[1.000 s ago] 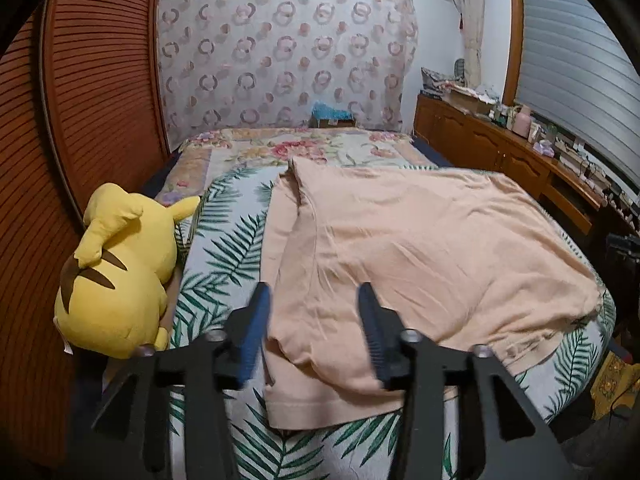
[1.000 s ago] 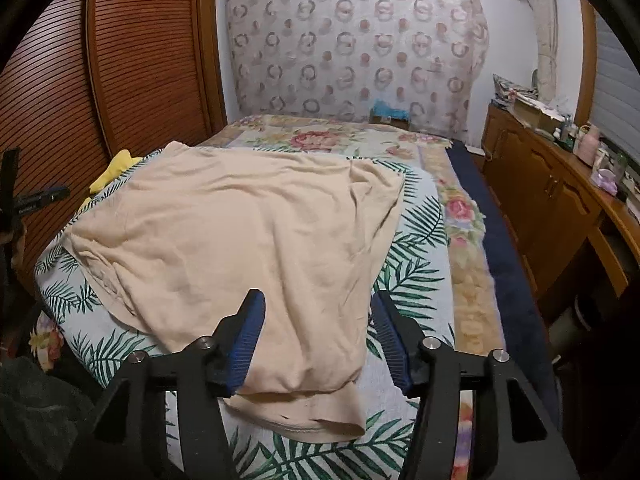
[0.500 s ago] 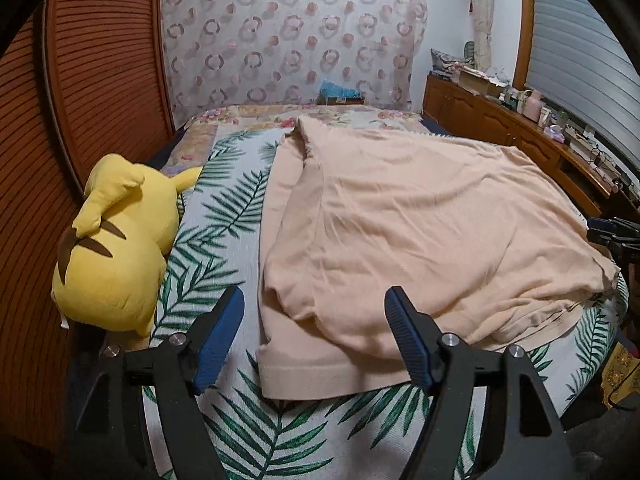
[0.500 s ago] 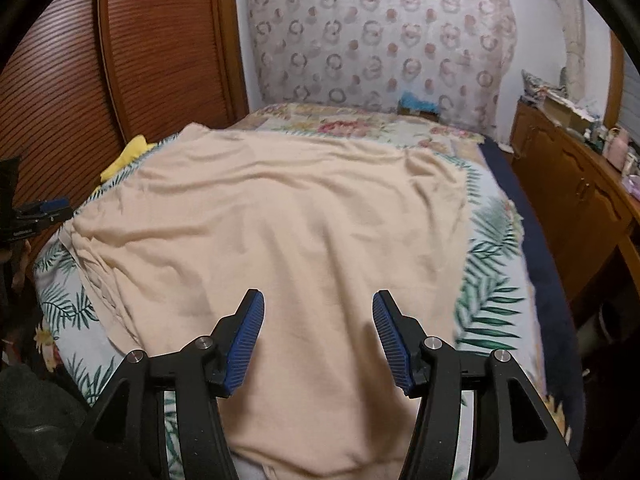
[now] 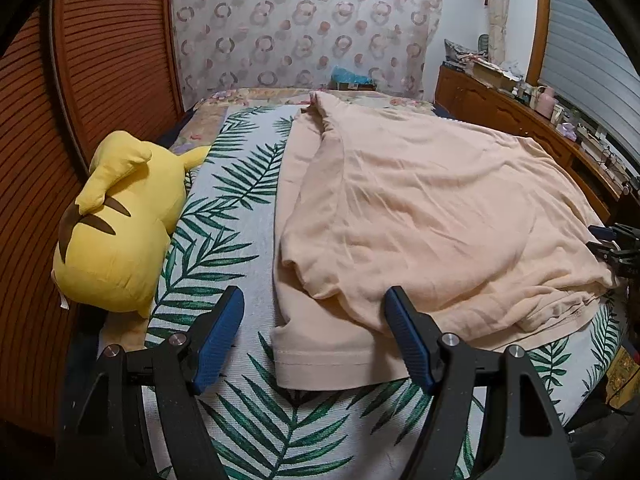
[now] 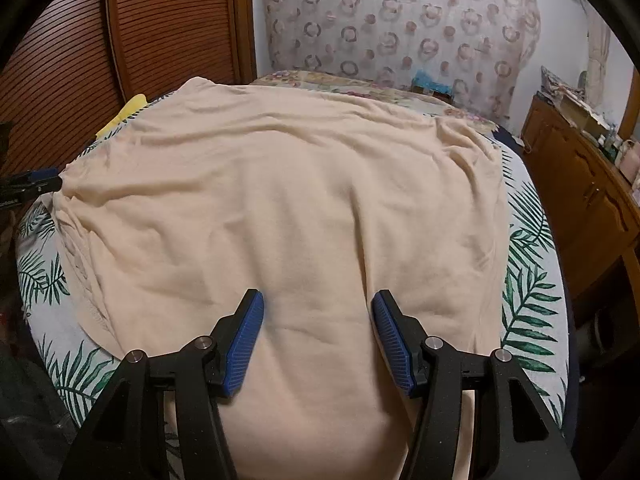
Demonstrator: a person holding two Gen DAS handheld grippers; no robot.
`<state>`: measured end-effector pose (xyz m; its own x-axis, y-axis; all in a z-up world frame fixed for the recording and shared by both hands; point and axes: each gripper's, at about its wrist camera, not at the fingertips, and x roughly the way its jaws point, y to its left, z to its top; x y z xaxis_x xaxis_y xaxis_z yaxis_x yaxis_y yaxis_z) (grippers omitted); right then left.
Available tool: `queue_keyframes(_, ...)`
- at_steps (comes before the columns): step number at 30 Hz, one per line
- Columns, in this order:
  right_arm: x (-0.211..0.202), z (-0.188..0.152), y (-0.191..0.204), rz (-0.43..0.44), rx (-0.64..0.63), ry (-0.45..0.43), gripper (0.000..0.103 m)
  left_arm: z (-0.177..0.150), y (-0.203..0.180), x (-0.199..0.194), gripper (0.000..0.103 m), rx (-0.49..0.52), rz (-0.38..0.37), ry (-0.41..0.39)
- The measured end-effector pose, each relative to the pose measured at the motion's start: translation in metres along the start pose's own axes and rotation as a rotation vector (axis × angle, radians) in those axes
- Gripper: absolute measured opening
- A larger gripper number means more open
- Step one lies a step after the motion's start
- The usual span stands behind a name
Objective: Fold small clothes
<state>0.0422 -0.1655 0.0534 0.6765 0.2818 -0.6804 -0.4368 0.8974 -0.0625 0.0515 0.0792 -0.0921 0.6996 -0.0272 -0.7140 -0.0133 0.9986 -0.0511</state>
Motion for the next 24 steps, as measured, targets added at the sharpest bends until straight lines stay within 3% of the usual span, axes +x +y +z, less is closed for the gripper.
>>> queue_keyframes(11, -0.003, -0.006, 0.001, -0.002, 0.0, -0.009, 0.066, 0.015, 0.011, -0.007, 0.073, -0.022, -0.027, -0.028)
queue_keyframes(17, -0.004, -0.008, 0.0, 0.001, 0.002, -0.012, 0.066, 0.017, 0.012, 0.011, 0.053, -0.017, -0.039, 0.027)
queue_keyframes(24, -0.005, -0.008, -0.001, 0.004, 0.001, -0.012, 0.066, 0.014, 0.01, 0.023, 0.052, -0.014, -0.032, 0.063)
